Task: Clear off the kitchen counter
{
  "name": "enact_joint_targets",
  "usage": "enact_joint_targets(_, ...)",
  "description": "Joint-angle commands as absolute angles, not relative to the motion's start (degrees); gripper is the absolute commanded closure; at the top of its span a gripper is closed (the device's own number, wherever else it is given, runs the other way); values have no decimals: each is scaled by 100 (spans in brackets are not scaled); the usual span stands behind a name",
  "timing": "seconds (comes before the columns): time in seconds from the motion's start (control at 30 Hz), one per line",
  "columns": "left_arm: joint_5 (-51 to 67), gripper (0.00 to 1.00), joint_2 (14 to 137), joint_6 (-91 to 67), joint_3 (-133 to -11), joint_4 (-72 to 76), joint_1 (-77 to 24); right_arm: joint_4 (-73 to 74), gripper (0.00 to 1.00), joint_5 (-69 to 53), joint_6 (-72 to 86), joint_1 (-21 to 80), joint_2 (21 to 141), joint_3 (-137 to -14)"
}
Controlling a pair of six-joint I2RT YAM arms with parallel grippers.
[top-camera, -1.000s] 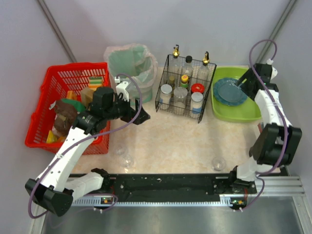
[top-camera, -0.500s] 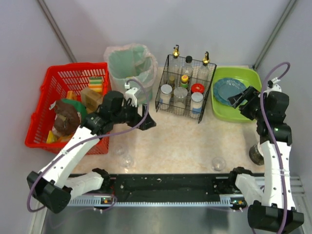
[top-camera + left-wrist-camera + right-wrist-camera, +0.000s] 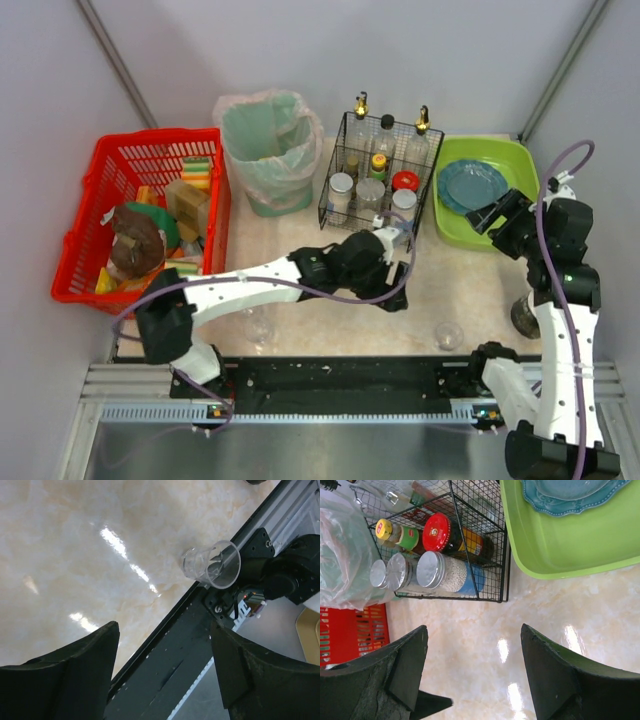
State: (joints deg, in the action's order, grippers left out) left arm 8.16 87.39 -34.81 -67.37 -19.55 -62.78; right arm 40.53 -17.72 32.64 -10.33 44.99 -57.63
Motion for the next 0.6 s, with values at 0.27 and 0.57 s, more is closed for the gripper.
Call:
enact_joint_targets(0.27,-199,36,10616,-3991,-8217,-993,-7382,4429,27,-1820,3375,-1064,3789,-5608)
enact_joint_targets(0.57,-360,47,11241,-4148,-8261,-694,-7629,4816,27,-1925,3384,-1063,3375,-5643)
